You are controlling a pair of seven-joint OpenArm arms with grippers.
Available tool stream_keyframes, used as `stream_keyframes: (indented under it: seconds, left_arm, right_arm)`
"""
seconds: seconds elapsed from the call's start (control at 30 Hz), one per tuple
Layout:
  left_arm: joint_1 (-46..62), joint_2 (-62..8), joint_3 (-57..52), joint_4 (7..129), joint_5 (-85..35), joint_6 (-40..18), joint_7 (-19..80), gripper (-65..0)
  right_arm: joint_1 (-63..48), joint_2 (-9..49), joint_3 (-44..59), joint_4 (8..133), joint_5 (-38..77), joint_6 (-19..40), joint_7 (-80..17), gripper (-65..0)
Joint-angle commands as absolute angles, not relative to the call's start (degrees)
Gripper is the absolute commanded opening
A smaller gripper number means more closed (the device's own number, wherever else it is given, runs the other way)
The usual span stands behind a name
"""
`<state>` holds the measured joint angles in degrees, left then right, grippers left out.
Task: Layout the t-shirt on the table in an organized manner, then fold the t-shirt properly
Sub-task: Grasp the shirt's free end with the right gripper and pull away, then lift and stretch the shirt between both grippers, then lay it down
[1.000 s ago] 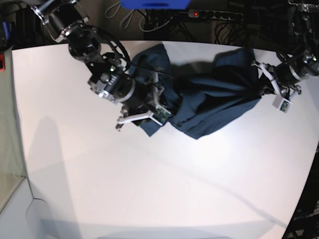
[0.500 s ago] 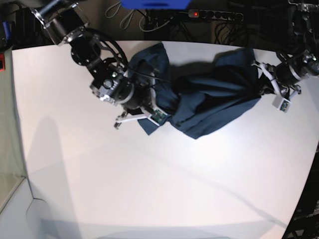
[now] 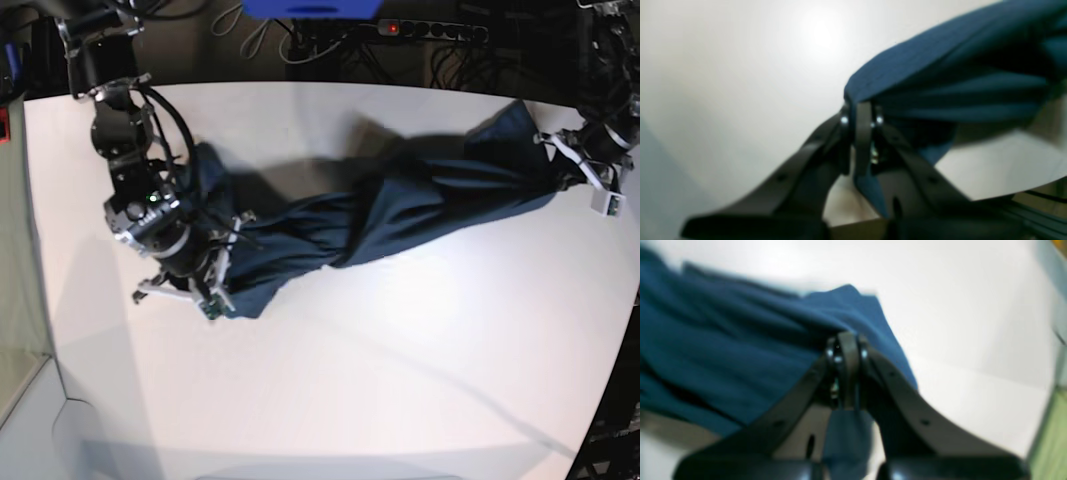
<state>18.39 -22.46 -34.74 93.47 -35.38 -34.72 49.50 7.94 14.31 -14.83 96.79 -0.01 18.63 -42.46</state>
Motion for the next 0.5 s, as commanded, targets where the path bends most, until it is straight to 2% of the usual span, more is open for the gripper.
stream_keyframes:
  seconds: [0.0, 0.2, 0.47]
  left_arm:
    - [18.0, -23.5, -35.3, 94.3, -36.3, -34.6, 48.3, -64.8]
    - [17.8, -23.9, -35.5, 94.3, -36.4, -34.6, 48.0, -64.8]
    - [16.2, -23.5, -43.8, 94.4, -36.6, -34.6, 48.3, -64.8]
  right_arm:
    - [9.1, 14.5, -13.3, 98.3, -0.1, 18.2, -41.5, -65.0]
    - [10.2, 14.3, -5.8, 98.7, -0.1, 18.2, -41.5, -65.0]
    - [11.0, 14.5, 0.4, 98.6, 0.0, 18.2, -41.5, -65.0]
